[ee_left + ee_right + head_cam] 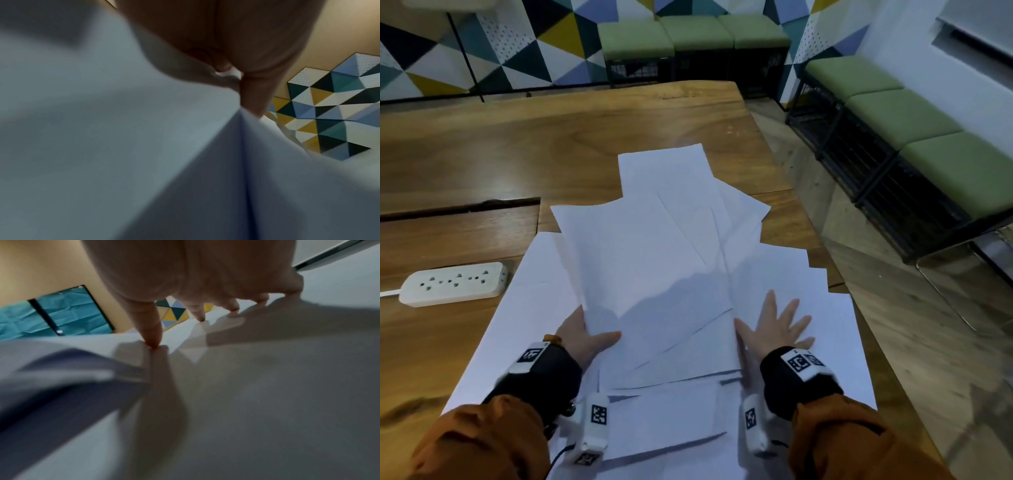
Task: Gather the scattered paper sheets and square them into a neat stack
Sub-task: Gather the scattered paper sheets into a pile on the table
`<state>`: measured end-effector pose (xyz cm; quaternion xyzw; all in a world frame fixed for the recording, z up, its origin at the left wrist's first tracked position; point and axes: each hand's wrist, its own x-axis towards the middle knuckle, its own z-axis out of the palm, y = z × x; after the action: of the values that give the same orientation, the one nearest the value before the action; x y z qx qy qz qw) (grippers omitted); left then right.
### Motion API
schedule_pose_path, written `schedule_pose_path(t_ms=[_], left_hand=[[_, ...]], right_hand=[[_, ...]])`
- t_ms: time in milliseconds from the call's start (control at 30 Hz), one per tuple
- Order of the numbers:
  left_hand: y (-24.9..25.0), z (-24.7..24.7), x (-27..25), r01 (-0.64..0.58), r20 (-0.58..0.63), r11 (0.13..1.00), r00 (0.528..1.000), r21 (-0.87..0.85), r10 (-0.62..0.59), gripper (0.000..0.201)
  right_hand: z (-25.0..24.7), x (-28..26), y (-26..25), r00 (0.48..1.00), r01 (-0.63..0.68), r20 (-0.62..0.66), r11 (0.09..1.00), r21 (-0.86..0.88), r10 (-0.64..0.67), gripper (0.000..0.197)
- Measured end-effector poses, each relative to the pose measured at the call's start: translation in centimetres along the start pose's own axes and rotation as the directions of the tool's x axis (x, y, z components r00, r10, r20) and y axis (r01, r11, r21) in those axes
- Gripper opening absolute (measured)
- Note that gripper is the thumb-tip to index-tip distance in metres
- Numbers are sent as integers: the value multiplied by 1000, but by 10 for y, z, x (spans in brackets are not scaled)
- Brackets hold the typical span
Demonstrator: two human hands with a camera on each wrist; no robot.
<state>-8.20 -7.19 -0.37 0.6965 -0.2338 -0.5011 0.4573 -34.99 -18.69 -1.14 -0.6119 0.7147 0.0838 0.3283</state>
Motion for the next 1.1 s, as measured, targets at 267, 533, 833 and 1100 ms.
schedule_pose_path(t_ms=[267, 533, 833, 1100], left_hand=[[-12, -21, -6, 77, 114, 997, 990, 15, -78, 81], [-4, 1, -13, 33, 249, 999, 968, 8, -34, 90], [-7, -31, -26, 308, 300, 944, 895, 117, -329, 57], [-20, 8, -12, 112, 221, 992, 968, 56, -122, 95]], right_hand=[[-37, -1, 25, 966, -42, -228, 942, 334, 124, 76], [-22, 8, 23, 989, 131, -129, 790, 599, -67, 64], [-53, 17, 42, 990, 137, -25, 888, 439, -140, 56], [-15, 4, 12, 957, -127, 246, 538, 833, -155, 67]])
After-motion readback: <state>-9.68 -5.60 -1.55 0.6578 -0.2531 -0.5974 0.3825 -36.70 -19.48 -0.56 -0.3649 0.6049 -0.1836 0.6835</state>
